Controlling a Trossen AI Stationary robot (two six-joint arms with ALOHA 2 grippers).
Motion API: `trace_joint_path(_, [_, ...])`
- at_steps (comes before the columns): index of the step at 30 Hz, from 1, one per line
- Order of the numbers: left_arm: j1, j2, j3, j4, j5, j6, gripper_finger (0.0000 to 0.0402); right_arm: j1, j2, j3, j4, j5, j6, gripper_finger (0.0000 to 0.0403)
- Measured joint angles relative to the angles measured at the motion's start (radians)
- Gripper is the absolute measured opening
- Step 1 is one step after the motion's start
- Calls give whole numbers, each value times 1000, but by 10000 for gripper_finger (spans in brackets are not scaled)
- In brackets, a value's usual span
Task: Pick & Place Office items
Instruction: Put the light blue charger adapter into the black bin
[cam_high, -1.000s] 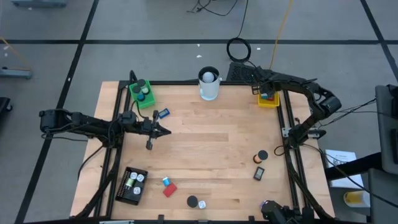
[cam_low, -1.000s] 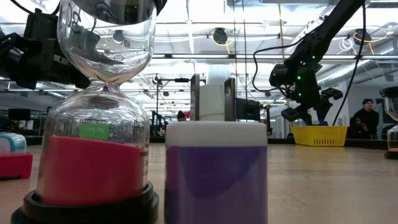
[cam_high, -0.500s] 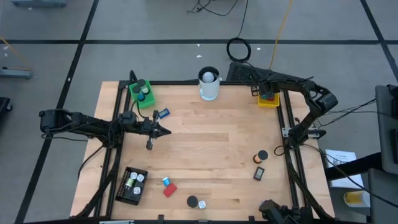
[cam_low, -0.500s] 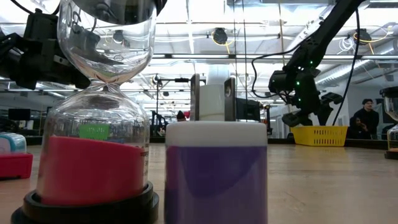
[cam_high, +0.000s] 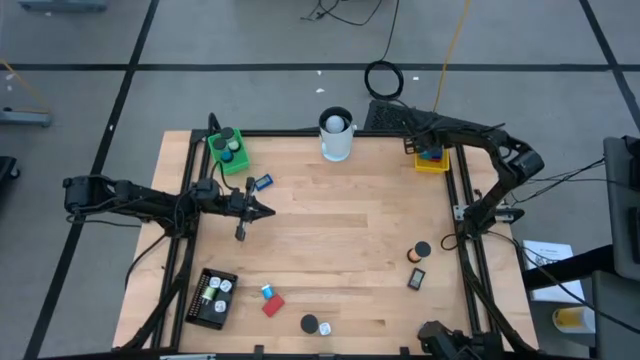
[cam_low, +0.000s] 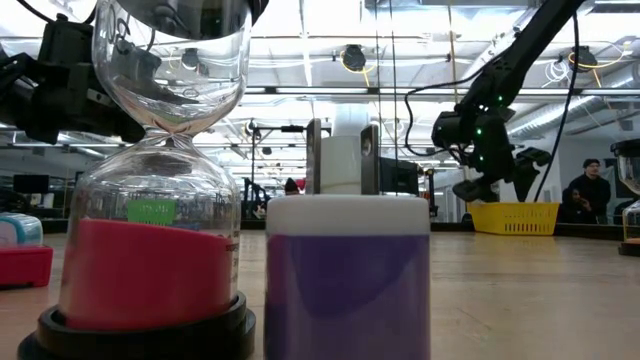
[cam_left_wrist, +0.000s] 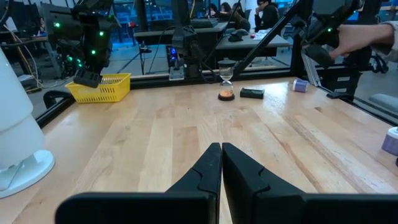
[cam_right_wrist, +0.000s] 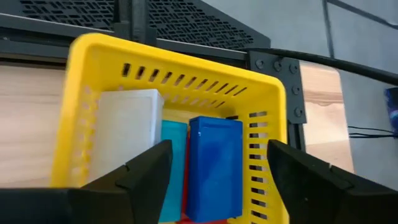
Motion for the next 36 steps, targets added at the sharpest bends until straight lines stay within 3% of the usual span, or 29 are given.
trace_joint_path(6, [0,0,0,0,0,4,21,6,-95,15,-53,-56,-115,246])
trace_joint_path(12, [0,0,0,-1,0,-1,21,111,-292,-38,-73,-58,-231,160])
trace_joint_path(21, [0,0,0,-2,0,-68,21,409,-578,-262,340,-116,-313,11])
trace_joint_path(31, [0,0,10,-12,-72,-115,21,619,-637,-496,934,-145,-397,22])
trace_joint_path(36, [-21,-1,91,-185,-81,-103,21,676,-637,-556,1085,-241,-444,11])
